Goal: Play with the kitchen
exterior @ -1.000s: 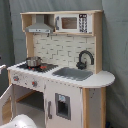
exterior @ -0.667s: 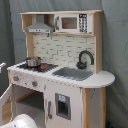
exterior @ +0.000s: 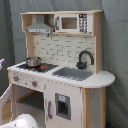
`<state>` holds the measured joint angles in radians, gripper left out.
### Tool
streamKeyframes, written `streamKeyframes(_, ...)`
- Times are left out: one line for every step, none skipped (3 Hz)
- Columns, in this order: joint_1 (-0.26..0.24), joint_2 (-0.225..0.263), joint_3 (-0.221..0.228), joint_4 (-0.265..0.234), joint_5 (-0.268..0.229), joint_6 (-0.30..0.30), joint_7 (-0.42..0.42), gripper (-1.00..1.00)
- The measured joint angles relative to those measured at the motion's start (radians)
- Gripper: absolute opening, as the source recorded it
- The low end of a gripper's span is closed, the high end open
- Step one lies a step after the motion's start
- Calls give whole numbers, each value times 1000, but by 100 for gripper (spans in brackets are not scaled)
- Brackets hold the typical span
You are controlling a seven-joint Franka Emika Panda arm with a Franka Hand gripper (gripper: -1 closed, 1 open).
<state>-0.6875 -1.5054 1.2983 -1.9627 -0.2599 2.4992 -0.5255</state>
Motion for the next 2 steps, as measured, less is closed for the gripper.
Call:
streamKeyframes(-27,2,18,24,0,91,16,100)
streamKeyframes(-28,49,47,23,49,37,81,100)
